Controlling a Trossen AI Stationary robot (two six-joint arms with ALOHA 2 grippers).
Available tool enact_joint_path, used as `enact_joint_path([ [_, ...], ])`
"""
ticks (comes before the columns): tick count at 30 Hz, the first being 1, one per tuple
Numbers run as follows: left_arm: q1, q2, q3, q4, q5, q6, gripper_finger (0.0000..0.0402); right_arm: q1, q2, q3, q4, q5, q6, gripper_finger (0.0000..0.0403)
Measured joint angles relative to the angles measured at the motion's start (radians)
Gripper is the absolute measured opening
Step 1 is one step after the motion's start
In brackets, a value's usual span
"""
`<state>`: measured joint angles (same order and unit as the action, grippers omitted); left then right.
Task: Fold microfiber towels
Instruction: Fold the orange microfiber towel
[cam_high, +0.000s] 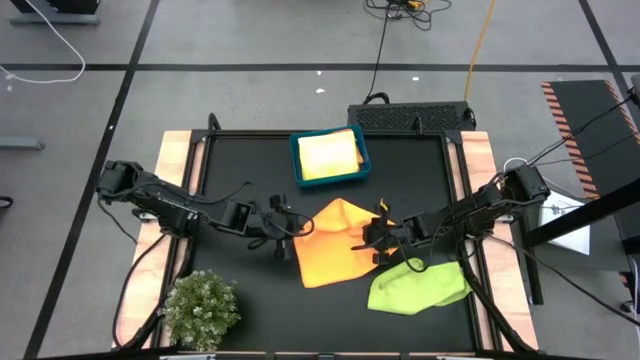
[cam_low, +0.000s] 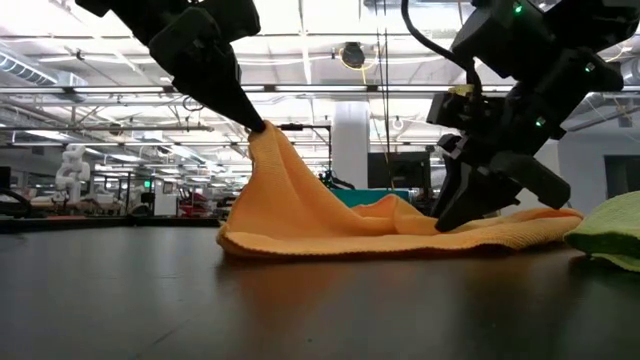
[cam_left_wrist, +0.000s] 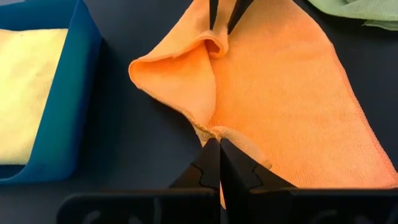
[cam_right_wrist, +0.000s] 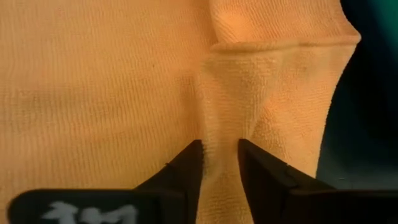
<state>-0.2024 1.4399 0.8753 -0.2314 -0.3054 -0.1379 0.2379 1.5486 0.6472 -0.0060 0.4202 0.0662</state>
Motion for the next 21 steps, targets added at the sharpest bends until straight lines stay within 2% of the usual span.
enact_joint_path([
  [7,0.000,0.000,0.000,-0.003,0.000,-0.003,0.0002,0.000,0.000,0.000,0.002,0.001,0.000,0.0010],
  [13,-0.001,-0.030,0.000,-0.063,-0.008,0.005,0.0001,0.002,-0.043,0.000,0.038,0.002,0.009,0.0002],
  [21,-0.001,-0.184,0.001,-0.145,-0.036,0.035,0.0001,0.014,-0.285,0.000,0.066,0.026,0.025,0.0001],
])
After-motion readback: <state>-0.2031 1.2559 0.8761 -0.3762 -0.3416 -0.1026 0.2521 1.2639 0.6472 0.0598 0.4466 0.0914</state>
